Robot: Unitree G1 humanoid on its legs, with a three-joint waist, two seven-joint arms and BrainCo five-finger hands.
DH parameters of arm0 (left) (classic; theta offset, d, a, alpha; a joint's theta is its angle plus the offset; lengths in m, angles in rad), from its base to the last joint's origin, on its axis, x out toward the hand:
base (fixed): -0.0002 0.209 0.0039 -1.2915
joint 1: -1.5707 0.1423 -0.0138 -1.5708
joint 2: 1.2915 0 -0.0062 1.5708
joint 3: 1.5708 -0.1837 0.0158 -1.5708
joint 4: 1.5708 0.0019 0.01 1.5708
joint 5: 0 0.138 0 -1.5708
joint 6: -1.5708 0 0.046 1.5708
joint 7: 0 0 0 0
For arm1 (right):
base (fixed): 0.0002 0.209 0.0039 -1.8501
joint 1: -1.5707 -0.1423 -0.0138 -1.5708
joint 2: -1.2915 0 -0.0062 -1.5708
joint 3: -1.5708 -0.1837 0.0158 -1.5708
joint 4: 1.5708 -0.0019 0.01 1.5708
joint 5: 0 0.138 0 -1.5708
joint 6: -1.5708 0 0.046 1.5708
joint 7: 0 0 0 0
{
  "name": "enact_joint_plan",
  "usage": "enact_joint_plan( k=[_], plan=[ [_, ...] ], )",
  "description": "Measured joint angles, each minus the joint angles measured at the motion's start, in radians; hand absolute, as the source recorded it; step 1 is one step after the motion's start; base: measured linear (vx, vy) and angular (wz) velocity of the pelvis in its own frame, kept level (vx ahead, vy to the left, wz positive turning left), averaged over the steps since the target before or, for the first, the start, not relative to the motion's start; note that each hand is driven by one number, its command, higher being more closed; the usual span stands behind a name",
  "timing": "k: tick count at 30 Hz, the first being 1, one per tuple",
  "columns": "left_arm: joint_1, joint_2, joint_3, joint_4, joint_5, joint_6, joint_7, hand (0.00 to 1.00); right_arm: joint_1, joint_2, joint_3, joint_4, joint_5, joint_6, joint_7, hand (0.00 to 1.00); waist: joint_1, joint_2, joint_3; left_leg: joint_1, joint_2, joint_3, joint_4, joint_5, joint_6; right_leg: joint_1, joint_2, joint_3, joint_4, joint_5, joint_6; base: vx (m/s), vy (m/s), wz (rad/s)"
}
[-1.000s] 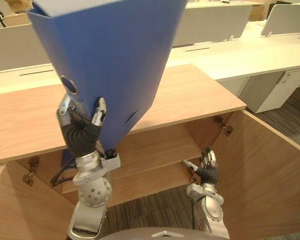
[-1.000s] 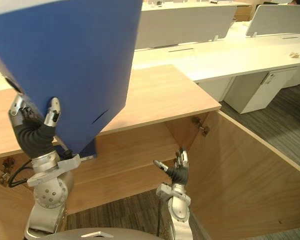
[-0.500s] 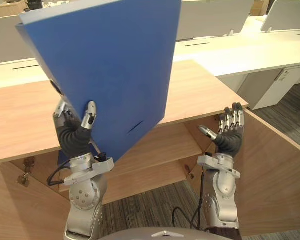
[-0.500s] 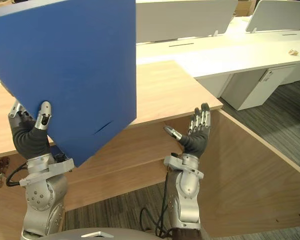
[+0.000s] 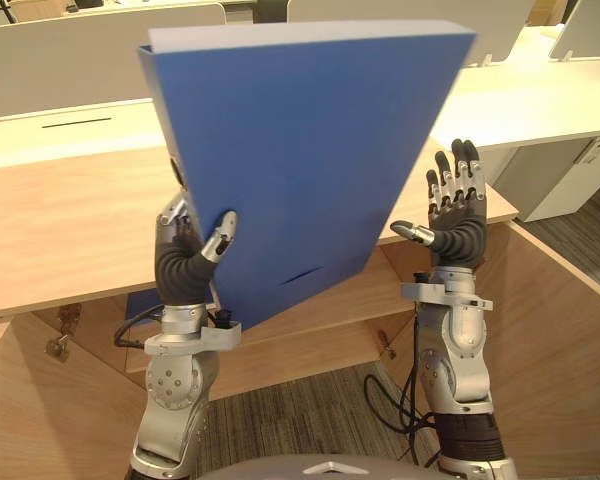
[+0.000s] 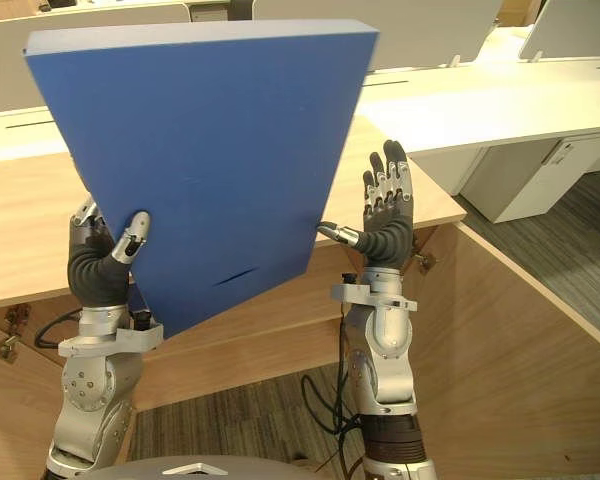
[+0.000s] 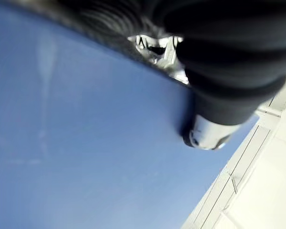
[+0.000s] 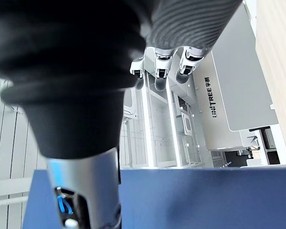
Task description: Walk over to the cabinet, pick up the folder, carry it to the office cabinet, place the folder inside the office cabinet, then close the office cabinet door
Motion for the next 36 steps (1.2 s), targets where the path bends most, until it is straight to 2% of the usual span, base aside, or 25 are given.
enact_joint_plan(
  k=[7, 11, 15, 16, 19, 24, 27, 31, 32, 36],
  plan=[
    [-0.031, 0.03, -0.017, 0.028, -0.03, -0.006, -0.065, 1.0, -0.033, -0.067, 0.005, 0.069, 0.071, 0.006, 0.084, 0.0, 0.005, 0.0, 0.0, -0.001, 0.0, -0.001, 0.0, 0.003, 0.0, -0.001, 0.0, -0.001, 0.0, 0.0, 0.0, -0.02, -0.025, 0.0],
    [-0.037, 0.044, -0.018, 0.035, -0.039, -0.006, -0.077, 1.0, -0.037, -0.121, 0.044, 0.08, 0.102, 0.027, 0.137, 0.0, 0.003, 0.0, 0.0, -0.003, 0.0, -0.001, 0.0, 0.004, 0.0, -0.003, 0.0, -0.001, 0.0, 0.0, 0.0, -0.01, -0.008, 0.0],
    [-0.048, 0.081, -0.018, 0.037, -0.04, -0.006, -0.094, 1.0, -0.045, -0.233, 0.111, 0.106, 0.14, 0.057, 0.224, 0.0, 0.004, -0.001, 0.0, -0.005, 0.0, -0.003, 0.0, 0.005, 0.0, -0.003, 0.0, -0.002, -0.001, 0.001, -0.001, -0.02, -0.026, 0.01],
    [-0.05, 0.099, -0.017, 0.04, -0.036, -0.006, -0.094, 1.0, -0.053, -0.276, 0.133, 0.124, 0.157, 0.075, 0.257, 1.0, 0.003, -0.001, 0.0, -0.005, 0.0, -0.003, 0.0, 0.006, 0.0, -0.003, 0.0, -0.002, -0.001, 0.001, 0.0, -0.03, -0.03, 0.01],
    [-0.052, 0.12, -0.017, 0.049, -0.034, -0.006, -0.094, 1.0, -0.053, -0.349, 0.167, 0.131, 0.169, 0.105, 0.303, 1.0, 0.004, -0.002, 0.0, -0.009, 0.0, -0.005, 0.0, 0.009, 0.0, -0.006, 0.0, -0.004, 0.0, 0.002, -0.001, -0.03, -0.033, 0.01],
    [-0.072, 0.135, -0.015, 0.079, -0.016, -0.006, -0.092, 1.0, -0.055, -0.369, 0.198, 0.164, 0.176, 0.115, 0.323, 1.0, 0.004, -0.004, -0.002, -0.02, 0.0, -0.004, 0.0, 0.015, 0.002, -0.017, 0.0, -0.003, 0.0, 0.009, -0.001, -0.03, -0.018, 0.0],
    [-0.08, 0.134, -0.003, 0.079, -0.005, -0.008, -0.088, 1.0, -0.054, -0.322, 0.187, 0.164, 0.176, 0.115, 0.319, 1.0, 0.004, -0.005, -0.003, -0.02, 0.0, -0.004, -0.001, 0.019, 0.002, -0.018, 0.0, -0.002, 0.001, 0.011, -0.002, -0.05, -0.032, 0.0],
    [-0.08, 0.107, 0.029, 0.079, -0.004, -0.01, -0.082, 1.0, -0.053, -0.179, 0.162, 0.163, 0.174, 0.108, 0.293, 1.0, 0.007, -0.005, -0.003, -0.02, 0.0, -0.004, -0.006, 0.023, 0.003, -0.019, 0.0, -0.004, 0.001, 0.012, -0.003, -0.05, -0.028, 0.01],
    [-0.08, 0.099, 0.034, 0.079, -0.004, -0.01, -0.076, 0.0, -0.053, -0.152, 0.159, 0.162, 0.17, 0.101, 0.287, 1.0, 0.008, -0.006, -0.003, -0.02, 0.0, -0.006, -0.006, 0.025, 0.002, -0.019, 0.0, -0.006, 0.0, 0.013, -0.003, -0.04, -0.023, 0.03],
    [-0.08, 0.075, 0.055, 0.079, -0.003, -0.015, -0.06, 0.0, -0.05, -0.089, 0.155, 0.161, 0.155, 0.093, 0.278, 1.0, 0.007, -0.007, -0.004, -0.022, 0.0, -0.019, -0.006, 0.03, 0.003, -0.017, -0.001, -0.018, -0.001, 0.013, -0.003, -0.03, -0.028, 0.09]
  ],
)
